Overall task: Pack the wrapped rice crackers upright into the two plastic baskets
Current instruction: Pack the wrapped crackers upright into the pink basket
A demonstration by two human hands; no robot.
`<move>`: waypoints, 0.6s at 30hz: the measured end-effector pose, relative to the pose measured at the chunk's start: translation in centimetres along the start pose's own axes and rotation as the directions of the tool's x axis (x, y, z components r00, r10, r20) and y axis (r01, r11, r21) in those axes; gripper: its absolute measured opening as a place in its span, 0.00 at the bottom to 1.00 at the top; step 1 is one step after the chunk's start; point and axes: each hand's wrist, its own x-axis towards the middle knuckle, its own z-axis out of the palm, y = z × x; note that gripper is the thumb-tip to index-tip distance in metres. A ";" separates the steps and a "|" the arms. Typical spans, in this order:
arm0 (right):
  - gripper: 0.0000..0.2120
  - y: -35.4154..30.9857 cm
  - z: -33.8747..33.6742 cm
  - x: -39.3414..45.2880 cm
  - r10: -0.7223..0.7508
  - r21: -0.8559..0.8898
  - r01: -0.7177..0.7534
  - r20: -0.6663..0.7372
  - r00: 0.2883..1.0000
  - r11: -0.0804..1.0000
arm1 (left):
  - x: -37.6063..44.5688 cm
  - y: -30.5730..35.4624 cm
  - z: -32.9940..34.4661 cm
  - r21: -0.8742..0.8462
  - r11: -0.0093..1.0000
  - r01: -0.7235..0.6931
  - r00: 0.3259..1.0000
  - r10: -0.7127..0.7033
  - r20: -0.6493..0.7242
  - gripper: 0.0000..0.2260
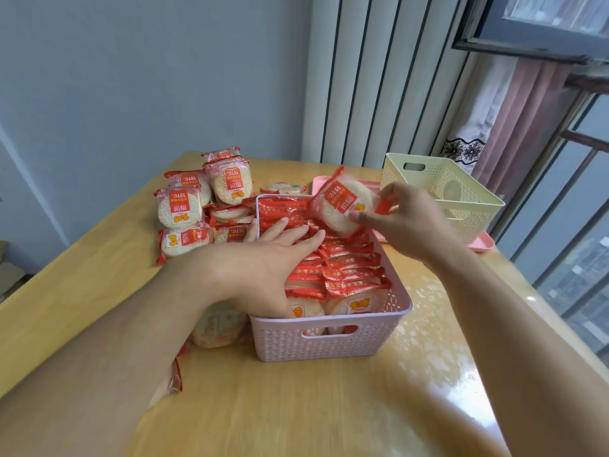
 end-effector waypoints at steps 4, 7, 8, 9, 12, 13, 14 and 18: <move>0.13 -1.9 -2.3 -1.1 -0.111 0.581 0.070 0.036 0.993 0.811 | 0.3 -0.3 0.2 0.016 1.000 -0.004 1.000 0.004 -0.007 0.50; 0.13 -3.3 -4.4 -3.0 -0.379 0.688 0.113 0.249 0.891 0.717 | 0.1 -0.3 0.1 0.000 1.000 -0.023 1.000 0.023 -0.018 0.50; 0.13 -3.7 -5.0 -3.7 -0.437 0.660 0.117 0.343 0.832 0.742 | 0.0 -0.4 0.1 -0.020 0.999 -0.029 0.999 0.029 -0.027 0.50; 0.12 -3.9 -5.3 -4.3 -0.463 0.602 0.135 0.431 0.774 0.787 | 0.0 -0.5 0.1 -0.034 0.999 -0.037 0.999 0.036 -0.032 0.50; 0.11 -4.5 -5.3 -5.5 -0.435 0.316 0.303 0.564 0.702 0.899 | 0.3 -1.0 0.1 -0.017 0.998 -0.053 0.998 0.053 -0.037 0.50; 0.12 -4.7 -5.1 -5.7 -0.429 0.225 0.367 0.554 0.714 0.903 | 0.3 -1.2 0.0 -0.014 0.998 -0.068 0.996 0.067 -0.051 0.48; 0.14 -4.9 -4.8 -5.9 -0.428 0.143 0.421 0.530 0.732 0.896 | 0.2 -1.4 -0.1 -0.029 0.995 -0.096 0.993 0.095 -0.064 0.44; 0.16 -5.8 -3.7 -6.8 -0.452 0.024 0.489 0.423 0.785 0.872 | -0.3 -2.4 -1.2 -0.188 0.957 -0.221 0.975 0.209 -0.081 0.28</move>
